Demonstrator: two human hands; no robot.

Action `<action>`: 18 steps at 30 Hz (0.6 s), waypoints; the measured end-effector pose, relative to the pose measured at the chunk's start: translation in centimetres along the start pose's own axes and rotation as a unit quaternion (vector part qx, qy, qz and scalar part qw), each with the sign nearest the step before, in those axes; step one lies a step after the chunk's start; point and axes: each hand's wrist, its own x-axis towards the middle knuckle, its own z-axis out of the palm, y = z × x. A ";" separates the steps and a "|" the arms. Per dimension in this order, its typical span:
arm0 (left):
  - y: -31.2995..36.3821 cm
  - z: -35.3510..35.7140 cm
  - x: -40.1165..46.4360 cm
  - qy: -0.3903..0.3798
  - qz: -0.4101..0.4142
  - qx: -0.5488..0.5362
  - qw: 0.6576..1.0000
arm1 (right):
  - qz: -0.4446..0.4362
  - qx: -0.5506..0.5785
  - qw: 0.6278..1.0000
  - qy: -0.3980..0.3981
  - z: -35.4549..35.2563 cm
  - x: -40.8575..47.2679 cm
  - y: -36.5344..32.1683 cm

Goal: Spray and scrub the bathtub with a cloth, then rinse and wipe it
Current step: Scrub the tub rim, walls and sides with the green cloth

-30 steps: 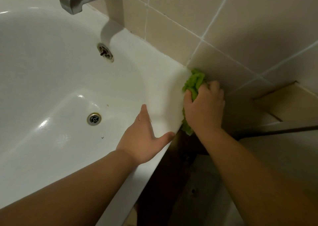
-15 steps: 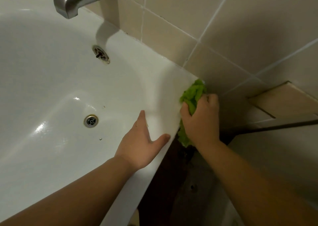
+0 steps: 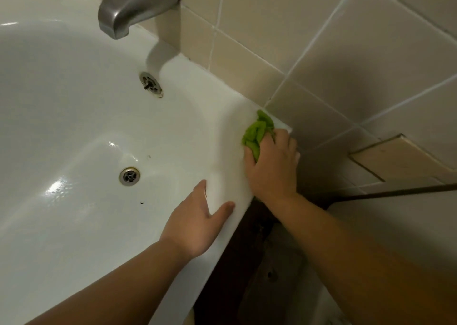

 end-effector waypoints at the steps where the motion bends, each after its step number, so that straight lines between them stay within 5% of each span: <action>1: -0.2 0.0 -0.1 -0.005 -0.008 -0.001 1.000 | -0.024 0.008 1.000 -0.013 -0.1 0.4 0.5; 7: -0.6 0.0 0.2 -0.028 -0.038 0.006 0.999 | -0.072 0.022 0.997 -0.017 1.8 8.0 -1.9; 18: -1.7 -0.2 -0.4 -0.039 -0.056 -0.043 0.997 | -0.202 0.085 0.975 -0.045 1.2 1.9 0.1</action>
